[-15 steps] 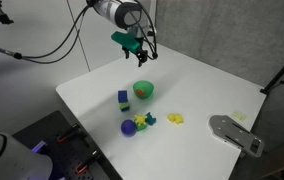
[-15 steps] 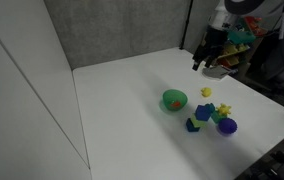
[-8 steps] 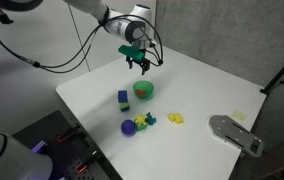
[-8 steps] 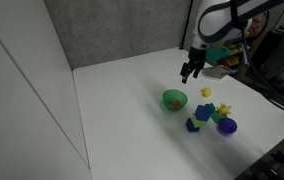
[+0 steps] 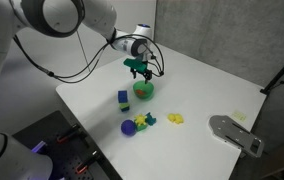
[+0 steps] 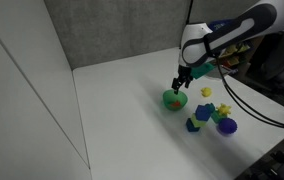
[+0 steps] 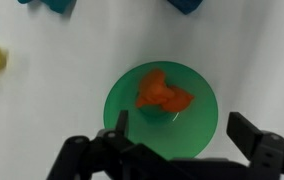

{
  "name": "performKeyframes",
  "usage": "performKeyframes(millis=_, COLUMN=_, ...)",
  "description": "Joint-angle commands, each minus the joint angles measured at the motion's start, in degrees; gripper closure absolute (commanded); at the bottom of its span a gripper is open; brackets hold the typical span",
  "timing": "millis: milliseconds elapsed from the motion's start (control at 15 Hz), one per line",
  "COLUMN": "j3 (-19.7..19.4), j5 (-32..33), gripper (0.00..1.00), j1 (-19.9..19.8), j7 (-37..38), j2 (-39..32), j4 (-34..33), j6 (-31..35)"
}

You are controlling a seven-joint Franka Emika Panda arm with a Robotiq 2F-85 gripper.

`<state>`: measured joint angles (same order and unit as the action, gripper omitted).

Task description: Take the orange rubber toy out of the bowl and put it on the table

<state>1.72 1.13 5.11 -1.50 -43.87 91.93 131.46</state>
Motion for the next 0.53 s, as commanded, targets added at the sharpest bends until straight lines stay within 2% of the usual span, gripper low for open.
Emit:
performKeyframes(millis=0, j3=-0.73, j5=0.67, gripper=0.00, j1=0.72, j7=2.76, j2=-6.08, j4=-7.06, j6=0.40)
performKeyframes(millis=467, j3=-1.34, j5=0.97, gripper=0.00, j1=1.71, j7=4.60, j2=-13.68, j4=-14.12, j6=0.81)
